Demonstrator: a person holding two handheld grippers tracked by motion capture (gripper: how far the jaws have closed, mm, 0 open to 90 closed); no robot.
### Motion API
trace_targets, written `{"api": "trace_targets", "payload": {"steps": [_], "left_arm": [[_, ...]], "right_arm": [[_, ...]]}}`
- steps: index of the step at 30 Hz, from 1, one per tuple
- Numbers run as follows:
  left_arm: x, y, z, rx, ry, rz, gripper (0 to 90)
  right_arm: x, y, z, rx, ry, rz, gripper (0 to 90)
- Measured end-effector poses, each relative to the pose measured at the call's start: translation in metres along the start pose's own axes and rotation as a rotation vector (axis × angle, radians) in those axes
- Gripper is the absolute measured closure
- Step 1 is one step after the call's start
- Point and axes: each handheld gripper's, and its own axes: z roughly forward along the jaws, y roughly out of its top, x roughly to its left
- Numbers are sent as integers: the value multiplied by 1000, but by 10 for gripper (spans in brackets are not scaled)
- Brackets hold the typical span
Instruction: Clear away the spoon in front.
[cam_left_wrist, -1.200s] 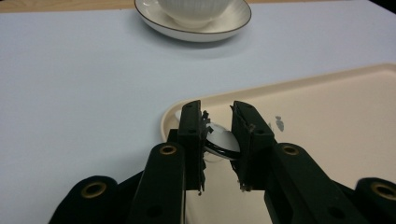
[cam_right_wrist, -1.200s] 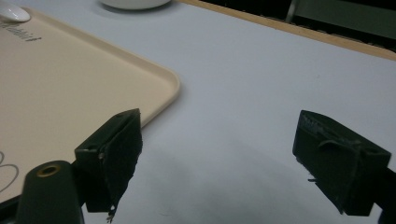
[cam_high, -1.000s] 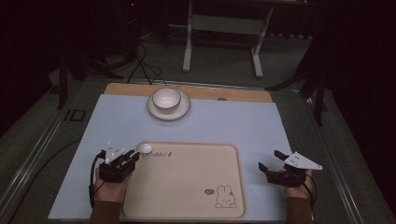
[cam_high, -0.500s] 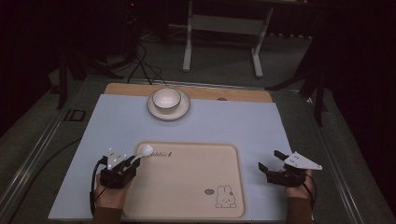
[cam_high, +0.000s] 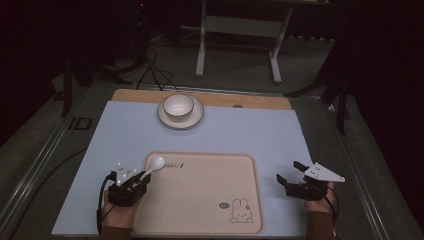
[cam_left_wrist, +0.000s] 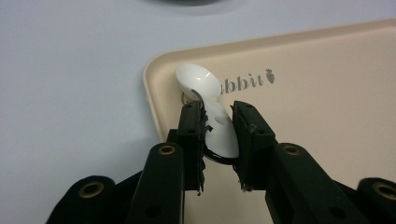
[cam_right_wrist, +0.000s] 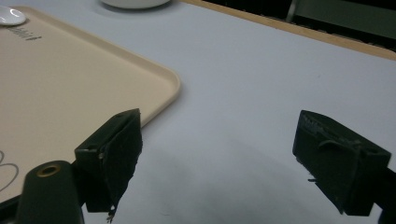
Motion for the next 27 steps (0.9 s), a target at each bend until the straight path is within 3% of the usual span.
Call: {"api": "trace_targets", "payload": {"steps": [10,19,27], "left_arm": [[-4,-4,-1,17,-10,-3,733],[-4,-5,3,49,-23,-12,600],[3,0,2,17,-35,-6,486]], "right_arm": [[0,0,0,2,0,-1,155],[0,0,0,1,0,-1,155],[0,0,0,0,1,-3,155]]}}
